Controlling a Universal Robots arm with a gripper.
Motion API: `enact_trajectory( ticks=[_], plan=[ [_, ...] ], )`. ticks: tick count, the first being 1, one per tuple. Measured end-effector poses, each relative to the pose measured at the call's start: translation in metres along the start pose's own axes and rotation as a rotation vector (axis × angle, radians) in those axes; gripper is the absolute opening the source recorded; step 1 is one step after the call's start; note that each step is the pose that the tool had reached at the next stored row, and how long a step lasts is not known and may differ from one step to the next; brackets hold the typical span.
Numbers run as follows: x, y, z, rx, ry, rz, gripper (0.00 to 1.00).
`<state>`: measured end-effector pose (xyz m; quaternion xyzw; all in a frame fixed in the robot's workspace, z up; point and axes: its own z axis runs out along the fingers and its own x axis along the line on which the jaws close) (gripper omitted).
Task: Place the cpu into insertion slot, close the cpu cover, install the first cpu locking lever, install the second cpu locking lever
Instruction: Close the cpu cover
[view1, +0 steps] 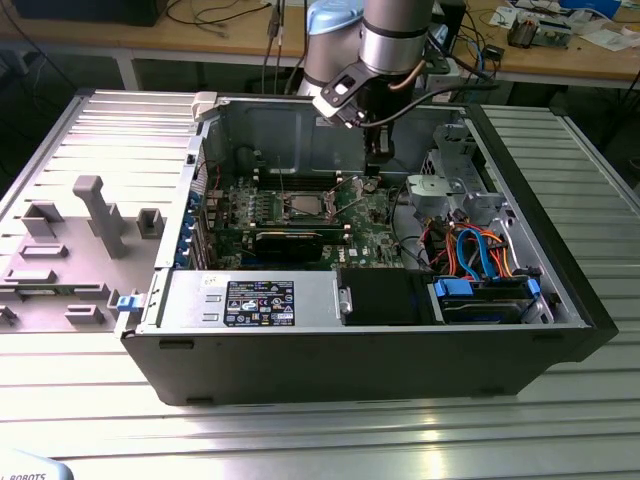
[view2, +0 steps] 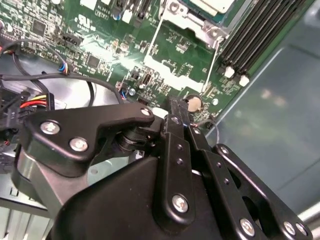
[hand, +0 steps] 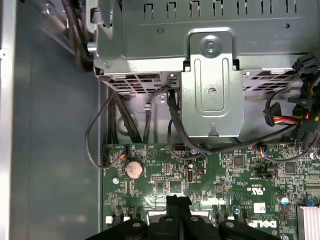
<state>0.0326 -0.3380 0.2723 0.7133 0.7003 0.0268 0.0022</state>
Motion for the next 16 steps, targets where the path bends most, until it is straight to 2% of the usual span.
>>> enact_trajectory(
  ticks=[3,6,8,13,16],
  plan=[
    [0.0000,0.0048,0.0050,0.0099,-0.0006,0.000,0.11],
    [0.0005,0.0083,0.0086,0.0260,-0.0014,0.001,0.11],
    [0.0005,0.0090,0.0107,0.0315,-0.0015,0.001,0.11],
    [0.0002,0.0096,0.0200,0.0356,-0.0010,0.001,0.11],
    [-0.0001,0.0097,0.0261,0.0419,-0.0010,-0.005,0.11]
  ],
)
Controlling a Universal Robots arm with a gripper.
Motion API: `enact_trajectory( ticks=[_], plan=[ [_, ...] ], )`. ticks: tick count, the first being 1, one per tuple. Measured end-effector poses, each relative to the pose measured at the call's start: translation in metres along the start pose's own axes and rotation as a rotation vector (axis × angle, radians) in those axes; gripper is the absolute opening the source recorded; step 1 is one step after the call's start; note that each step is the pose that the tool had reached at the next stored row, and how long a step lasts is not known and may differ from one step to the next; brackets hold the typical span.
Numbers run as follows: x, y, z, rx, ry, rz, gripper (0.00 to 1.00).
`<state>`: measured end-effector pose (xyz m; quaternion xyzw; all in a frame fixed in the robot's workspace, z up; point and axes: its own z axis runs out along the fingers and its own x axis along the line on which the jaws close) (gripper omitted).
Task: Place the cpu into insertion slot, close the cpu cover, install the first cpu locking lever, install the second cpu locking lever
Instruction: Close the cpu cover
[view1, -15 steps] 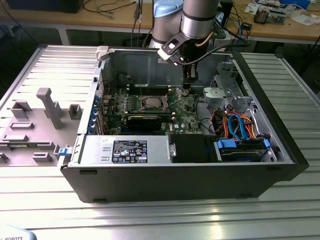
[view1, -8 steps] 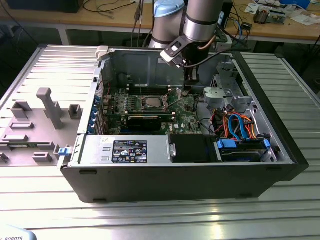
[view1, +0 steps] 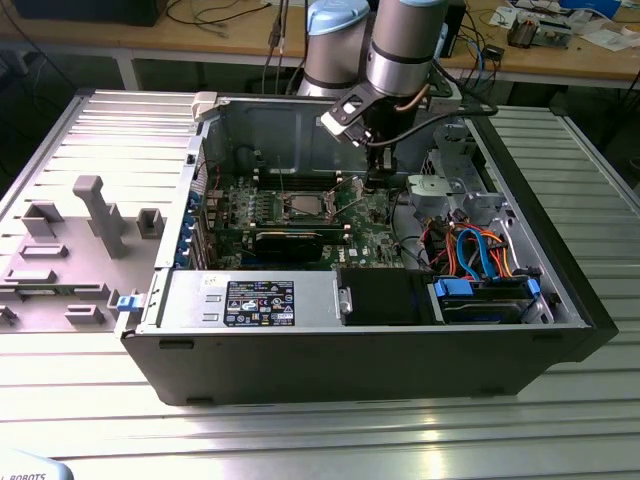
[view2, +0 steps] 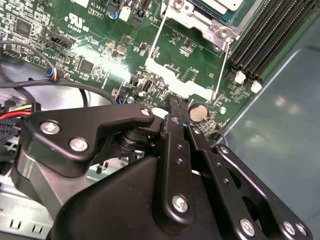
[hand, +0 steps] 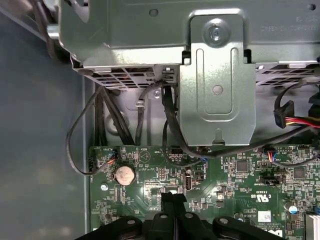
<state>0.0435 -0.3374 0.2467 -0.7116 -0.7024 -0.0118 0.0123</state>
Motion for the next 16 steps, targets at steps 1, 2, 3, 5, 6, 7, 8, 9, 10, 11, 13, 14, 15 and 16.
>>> enact_trajectory(
  ticks=[1,2,3,5,6,7,8,9,10,11,13,14,15,16],
  plan=[
    [-0.0001,-0.0001,0.0014,0.0034,0.0000,-0.011,0.11],
    [-0.0003,-0.0081,0.0018,0.0046,-0.0001,-0.025,0.11],
    [-0.0003,-0.0105,0.0018,0.0046,-0.0001,-0.025,0.11],
    [-0.0003,-0.0136,0.0018,0.0047,-0.0002,-0.026,0.11],
    [-0.0003,-0.0150,0.0018,0.0046,-0.0001,-0.026,0.11],
    [-0.0004,-0.0165,0.0018,0.0047,-0.0001,-0.026,0.11],
    [-0.0004,-0.0171,0.0018,0.0047,-0.0001,-0.026,0.11],
    [-0.0004,-0.0171,0.0018,0.0047,-0.0001,-0.026,0.11],
    [-0.0004,-0.0171,0.0018,0.0046,-0.0001,-0.026,0.11],
    [-0.0004,-0.0172,0.0018,0.0047,-0.0001,-0.026,0.11],
    [-0.0004,-0.0173,0.0018,0.0046,-0.0001,-0.026,0.11],
    [-0.0004,-0.0179,0.0018,0.0047,-0.0001,-0.026,0.11],
    [-0.0004,-0.0183,0.0018,0.0047,-0.0001,-0.026,0.11],
    [-0.0004,-0.0188,0.0018,0.0046,-0.0001,-0.026,0.11]
  ],
)
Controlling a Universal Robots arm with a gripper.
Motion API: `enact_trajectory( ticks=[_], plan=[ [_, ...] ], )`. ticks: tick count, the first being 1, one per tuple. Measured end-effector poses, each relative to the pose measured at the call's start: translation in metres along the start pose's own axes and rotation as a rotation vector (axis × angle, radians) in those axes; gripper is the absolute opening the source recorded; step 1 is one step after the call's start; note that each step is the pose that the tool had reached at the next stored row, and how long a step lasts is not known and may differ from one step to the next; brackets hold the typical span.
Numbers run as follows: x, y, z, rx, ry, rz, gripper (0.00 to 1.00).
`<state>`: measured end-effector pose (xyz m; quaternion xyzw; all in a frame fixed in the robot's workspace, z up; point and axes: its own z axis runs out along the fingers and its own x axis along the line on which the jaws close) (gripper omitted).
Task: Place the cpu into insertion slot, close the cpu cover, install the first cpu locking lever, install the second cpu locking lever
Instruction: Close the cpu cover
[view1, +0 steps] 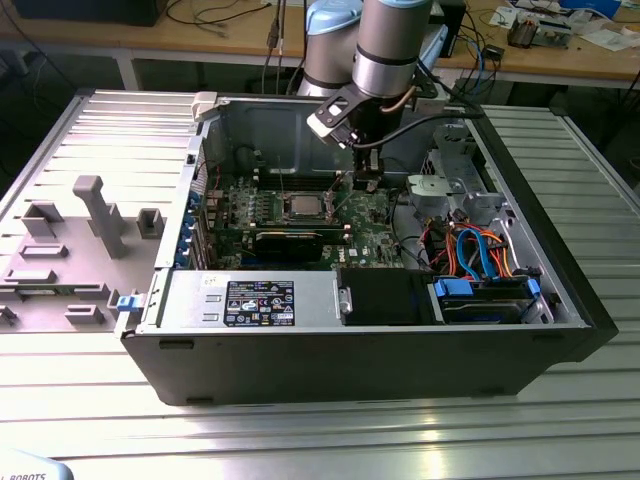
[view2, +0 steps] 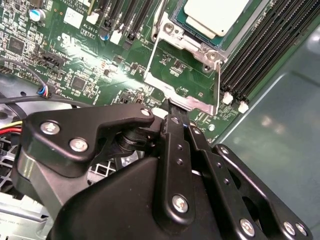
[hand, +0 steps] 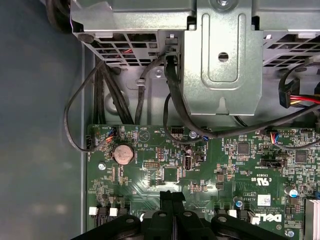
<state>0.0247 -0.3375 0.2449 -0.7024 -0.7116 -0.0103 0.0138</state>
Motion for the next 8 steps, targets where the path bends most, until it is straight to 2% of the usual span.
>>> enact_trajectory(
  ticks=[8],
  plan=[
    [0.0000,-0.0030,0.0000,0.0001,0.0000,0.000,0.11]
  ],
)
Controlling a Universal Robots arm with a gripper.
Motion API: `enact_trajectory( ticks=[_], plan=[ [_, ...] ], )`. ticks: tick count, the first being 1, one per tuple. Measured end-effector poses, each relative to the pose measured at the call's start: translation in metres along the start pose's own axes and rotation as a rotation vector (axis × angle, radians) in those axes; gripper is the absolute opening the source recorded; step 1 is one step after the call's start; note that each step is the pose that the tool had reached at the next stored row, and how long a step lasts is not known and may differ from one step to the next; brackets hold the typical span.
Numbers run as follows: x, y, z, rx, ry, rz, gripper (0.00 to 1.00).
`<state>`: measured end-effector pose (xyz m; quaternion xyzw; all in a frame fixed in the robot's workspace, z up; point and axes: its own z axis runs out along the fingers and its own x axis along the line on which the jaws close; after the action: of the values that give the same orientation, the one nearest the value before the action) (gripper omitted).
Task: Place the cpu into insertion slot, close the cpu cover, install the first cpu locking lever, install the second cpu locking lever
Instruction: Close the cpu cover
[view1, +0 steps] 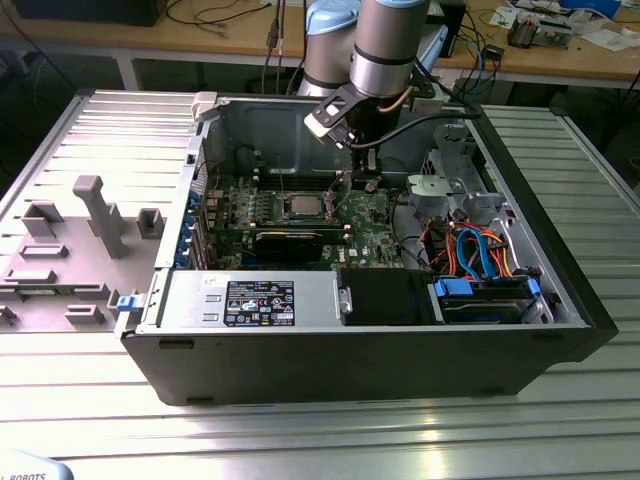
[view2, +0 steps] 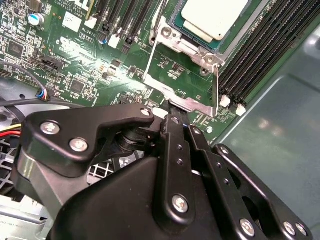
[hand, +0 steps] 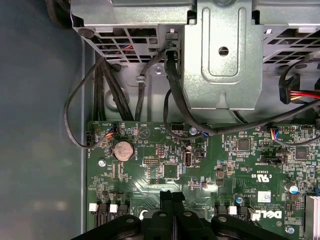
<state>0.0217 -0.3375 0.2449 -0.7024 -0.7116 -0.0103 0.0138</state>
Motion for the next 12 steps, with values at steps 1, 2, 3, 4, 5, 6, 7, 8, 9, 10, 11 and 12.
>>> enact_trajectory(
  ticks=[1,2,3,4,5,6,7,8,9,10,11,12],
  plan=[
    [0.0000,0.0000,0.0000,0.0000,0.0000,0.000,0.11],
    [0.0000,-0.0002,0.0000,0.0000,0.0000,0.000,0.11],
    [0.0000,-0.0011,0.0000,0.0000,0.0001,0.000,0.11],
    [0.0000,-0.0012,0.0000,0.0000,0.0000,0.000,0.11],
    [0.0000,-0.0013,0.0000,0.0000,0.0000,0.000,0.11],
    [0.0000,-0.0015,0.0000,0.0000,0.0000,0.000,0.11],
    [0.0000,-0.0017,0.0000,-0.0001,0.0001,0.000,0.11],
    [0.0000,-0.0020,0.0000,-0.0001,0.0000,0.000,0.11],
    [0.0000,-0.0022,0.0000,0.0000,0.0000,0.000,0.11],
    [0.0000,-0.0024,0.0000,-0.0001,0.0000,0.000,0.11],
    [0.0000,-0.0026,0.0000,0.0000,0.0000,0.000,0.11],
    [0.0000,-0.0028,0.0000,0.0000,0.0000,0.000,0.11]
  ],
)
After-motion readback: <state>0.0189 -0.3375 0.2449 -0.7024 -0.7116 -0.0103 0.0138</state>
